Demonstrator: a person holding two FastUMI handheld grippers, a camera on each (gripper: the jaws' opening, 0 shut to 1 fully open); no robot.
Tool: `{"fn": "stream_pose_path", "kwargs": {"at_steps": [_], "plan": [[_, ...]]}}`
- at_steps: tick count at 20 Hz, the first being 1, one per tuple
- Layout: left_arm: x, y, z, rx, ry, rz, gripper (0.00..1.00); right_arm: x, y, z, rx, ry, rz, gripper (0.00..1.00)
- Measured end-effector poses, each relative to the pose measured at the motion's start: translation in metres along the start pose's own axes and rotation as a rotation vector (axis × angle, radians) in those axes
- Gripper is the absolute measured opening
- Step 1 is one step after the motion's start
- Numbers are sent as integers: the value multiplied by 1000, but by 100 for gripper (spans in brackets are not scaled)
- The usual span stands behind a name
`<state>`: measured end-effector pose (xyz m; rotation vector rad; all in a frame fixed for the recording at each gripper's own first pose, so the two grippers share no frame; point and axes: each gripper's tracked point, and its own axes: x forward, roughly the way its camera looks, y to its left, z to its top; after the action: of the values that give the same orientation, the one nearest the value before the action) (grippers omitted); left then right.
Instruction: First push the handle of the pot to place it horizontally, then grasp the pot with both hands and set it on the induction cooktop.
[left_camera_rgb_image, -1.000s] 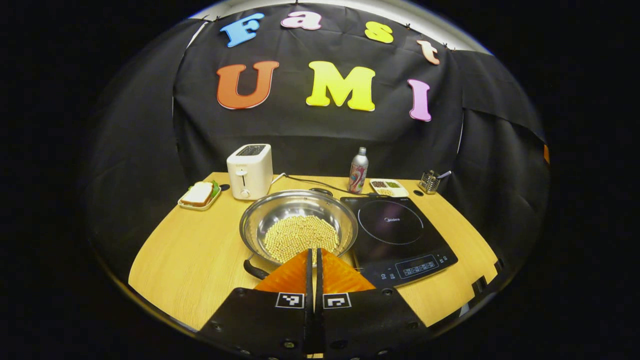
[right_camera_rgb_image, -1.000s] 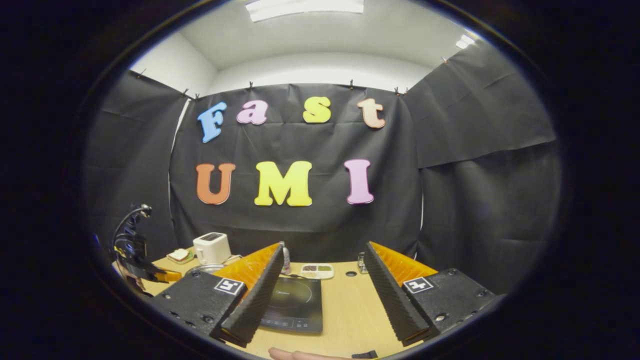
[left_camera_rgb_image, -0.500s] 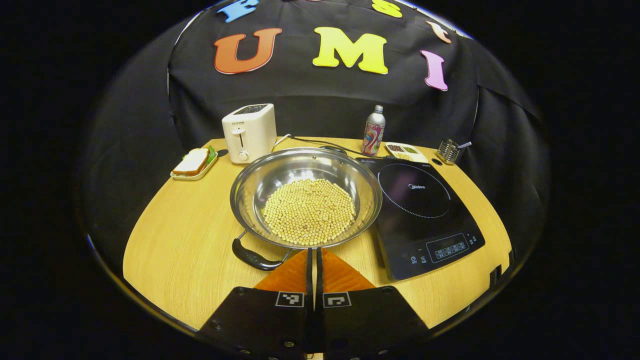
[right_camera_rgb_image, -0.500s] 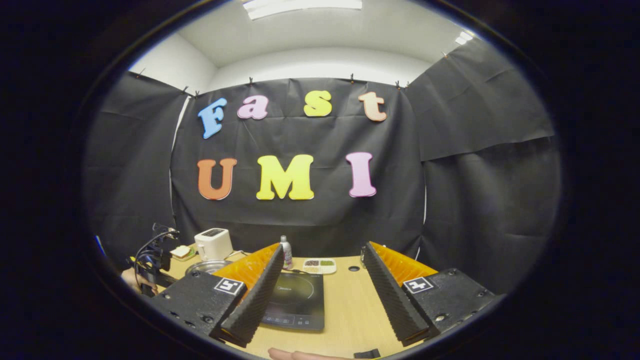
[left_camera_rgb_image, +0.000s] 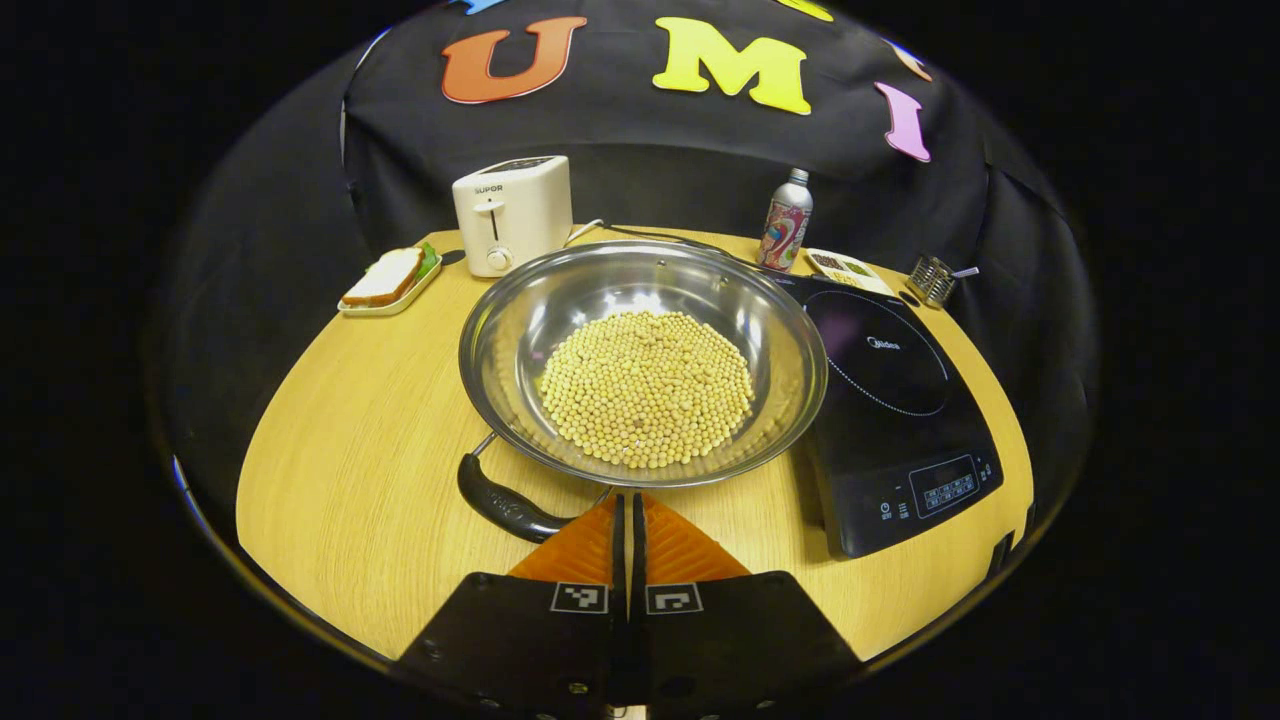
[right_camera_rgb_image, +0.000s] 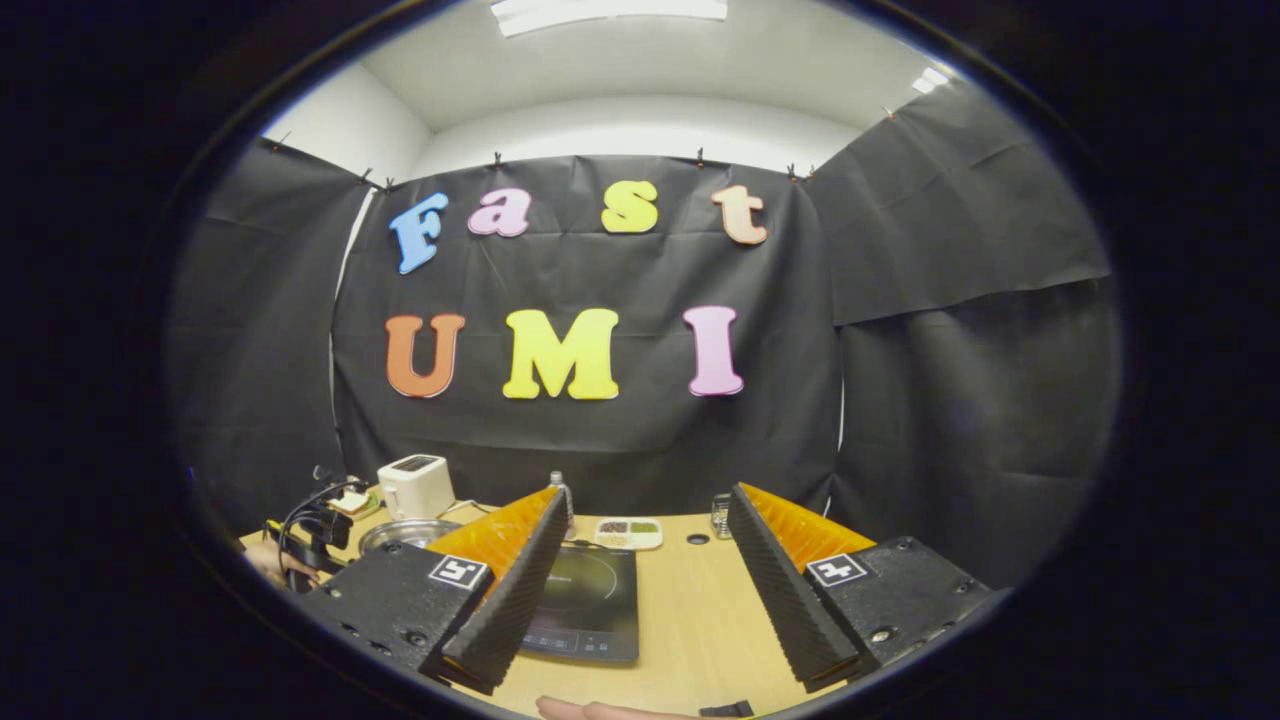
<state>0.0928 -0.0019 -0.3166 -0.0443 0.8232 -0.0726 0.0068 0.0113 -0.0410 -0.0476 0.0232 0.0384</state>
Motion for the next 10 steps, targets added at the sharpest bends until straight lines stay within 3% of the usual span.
{"fn": "stream_pose_path", "kwargs": {"at_steps": [2,3,4,6,7,8,9,10], "plan": [[0,6,1,-1,-10,18,0,2,-1,-1,-15,-9,-23,96],[1,9,2,0,-11,28,10,2,1,-2,-22,-9,-23,96],[1,11,2,-4,-9,29,0,1,7,-4,-26,-8,-15,96],[0,16,1,-33,-4,30,0,0,15,-3,-28,-11,7,100],[1,18,2,-47,-7,36,0,0,17,0,-25,-19,12,96],[2,21,4,-51,-9,44,10,1,20,2,-23,-27,15,96],[3,25,3,-54,-7,52,0,1,24,4,-20,-34,21,96],[5,28,3,-59,-4,58,0,1,28,3,-15,-39,30,96]]}}
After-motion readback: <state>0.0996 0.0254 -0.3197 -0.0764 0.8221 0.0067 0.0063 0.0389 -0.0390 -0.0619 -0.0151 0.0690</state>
